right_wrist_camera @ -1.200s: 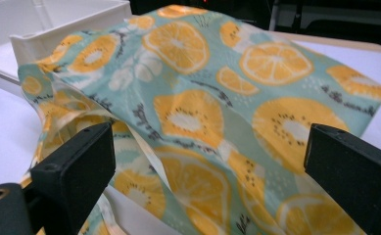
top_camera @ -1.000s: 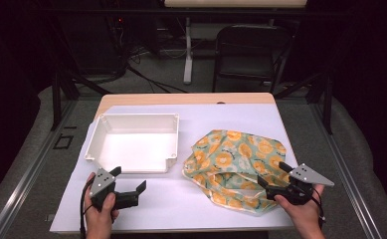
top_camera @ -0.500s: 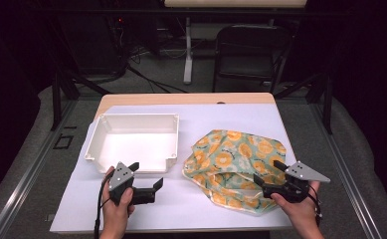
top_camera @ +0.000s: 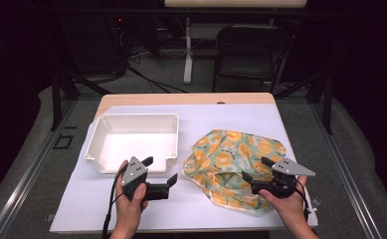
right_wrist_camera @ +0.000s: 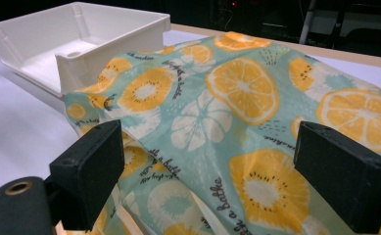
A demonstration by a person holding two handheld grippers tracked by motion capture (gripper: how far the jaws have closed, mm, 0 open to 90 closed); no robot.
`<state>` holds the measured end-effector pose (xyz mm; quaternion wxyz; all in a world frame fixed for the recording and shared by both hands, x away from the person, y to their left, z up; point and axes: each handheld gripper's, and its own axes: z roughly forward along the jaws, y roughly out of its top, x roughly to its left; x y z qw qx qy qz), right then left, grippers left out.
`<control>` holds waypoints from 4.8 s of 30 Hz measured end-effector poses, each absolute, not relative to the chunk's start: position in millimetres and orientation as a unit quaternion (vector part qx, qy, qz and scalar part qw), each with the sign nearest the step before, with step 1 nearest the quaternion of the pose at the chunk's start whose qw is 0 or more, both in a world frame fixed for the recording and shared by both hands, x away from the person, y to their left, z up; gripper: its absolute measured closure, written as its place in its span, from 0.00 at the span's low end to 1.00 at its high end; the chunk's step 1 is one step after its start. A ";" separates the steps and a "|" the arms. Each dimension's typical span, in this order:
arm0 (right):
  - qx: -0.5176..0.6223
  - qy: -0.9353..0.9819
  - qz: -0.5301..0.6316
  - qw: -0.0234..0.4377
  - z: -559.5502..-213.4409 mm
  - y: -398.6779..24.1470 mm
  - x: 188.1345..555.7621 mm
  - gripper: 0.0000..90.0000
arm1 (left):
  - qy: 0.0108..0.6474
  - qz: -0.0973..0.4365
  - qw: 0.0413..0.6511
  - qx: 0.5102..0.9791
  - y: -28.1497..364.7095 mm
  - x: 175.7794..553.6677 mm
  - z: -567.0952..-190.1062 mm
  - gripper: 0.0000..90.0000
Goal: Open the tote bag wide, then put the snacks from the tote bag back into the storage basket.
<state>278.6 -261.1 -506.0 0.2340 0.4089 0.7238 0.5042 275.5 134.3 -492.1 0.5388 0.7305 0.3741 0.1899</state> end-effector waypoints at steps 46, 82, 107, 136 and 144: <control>0.438 0.740 0.445 0.252 -525.6 -269.3 287.3 0.96 | 0.336 0.180 0.488 0.785 35.4 293.8 -519.6 0.05; 0.406 0.694 0.526 0.277 -435.4 -268.4 324.3 1.00 | 0.340 0.168 0.492 0.784 18.6 319.2 -497.1 0.96; 0.411 0.678 0.542 0.280 -414.4 -283.2 339.3 1.00 | 0.348 0.156 0.565 0.731 37.2 350.5 -424.1 1.00; 0.448 0.672 0.526 0.267 -441.8 -298.7 360.0 0.95 | 0.425 0.155 0.511 0.731 -6.1 413.3 -464.8 1.00; 0.476 0.673 0.496 0.273 -455.4 -306.5 365.9 0.78 | 0.461 0.156 0.501 0.716 -5.0 428.6 -476.7 1.00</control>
